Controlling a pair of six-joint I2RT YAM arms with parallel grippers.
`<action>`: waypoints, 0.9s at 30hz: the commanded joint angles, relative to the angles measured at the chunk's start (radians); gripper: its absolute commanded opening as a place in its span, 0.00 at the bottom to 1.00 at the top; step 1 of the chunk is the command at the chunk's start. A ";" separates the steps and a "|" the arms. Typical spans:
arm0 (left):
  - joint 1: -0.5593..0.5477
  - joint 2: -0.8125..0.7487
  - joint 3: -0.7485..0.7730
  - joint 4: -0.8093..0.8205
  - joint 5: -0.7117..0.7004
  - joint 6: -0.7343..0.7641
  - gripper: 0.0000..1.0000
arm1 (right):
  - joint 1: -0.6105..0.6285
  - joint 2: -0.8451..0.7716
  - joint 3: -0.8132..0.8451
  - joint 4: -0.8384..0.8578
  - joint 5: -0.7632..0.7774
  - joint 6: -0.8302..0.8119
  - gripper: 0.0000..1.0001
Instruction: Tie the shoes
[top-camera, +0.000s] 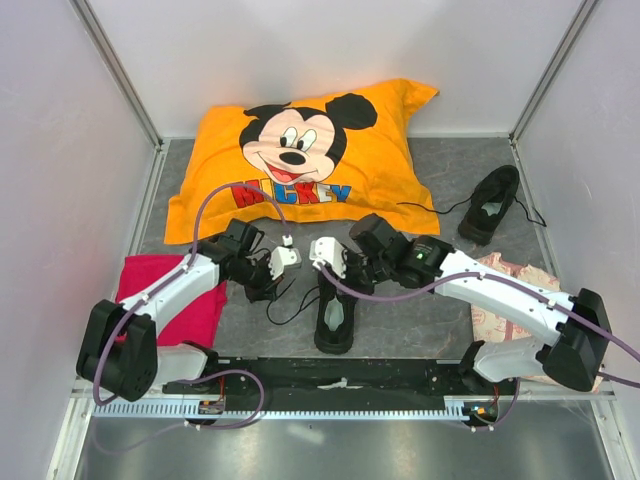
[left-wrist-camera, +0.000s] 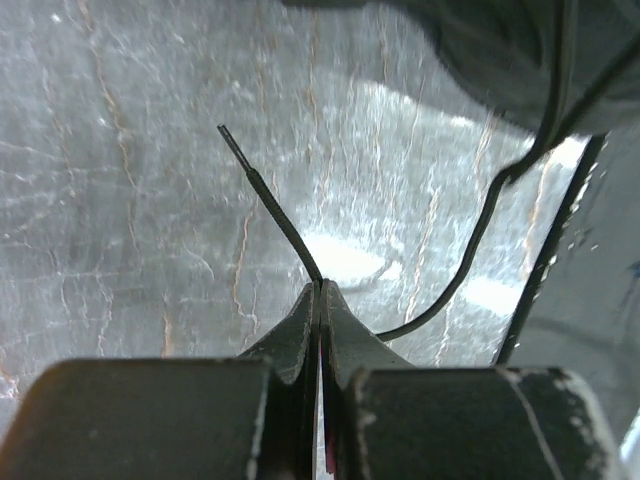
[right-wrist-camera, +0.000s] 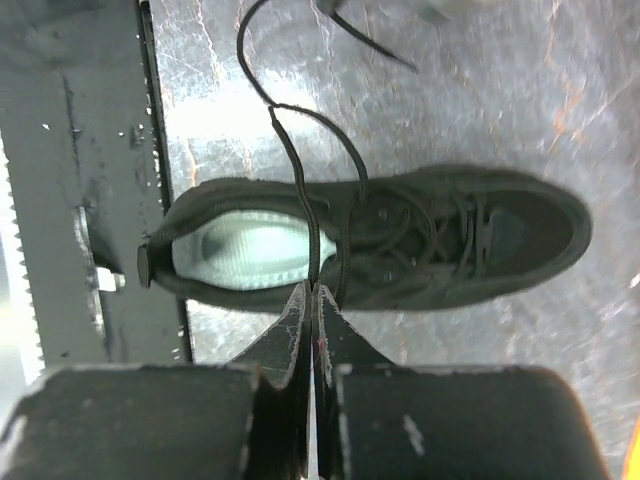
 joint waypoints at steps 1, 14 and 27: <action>0.000 -0.064 -0.049 0.075 -0.029 0.107 0.02 | -0.051 -0.066 -0.039 0.022 -0.102 0.095 0.00; -0.011 -0.265 -0.129 0.125 -0.045 0.192 0.21 | -0.135 -0.098 -0.119 0.123 -0.217 0.278 0.00; -0.159 -0.491 -0.042 0.264 0.152 0.074 0.62 | -0.180 -0.072 -0.088 0.146 -0.298 0.347 0.00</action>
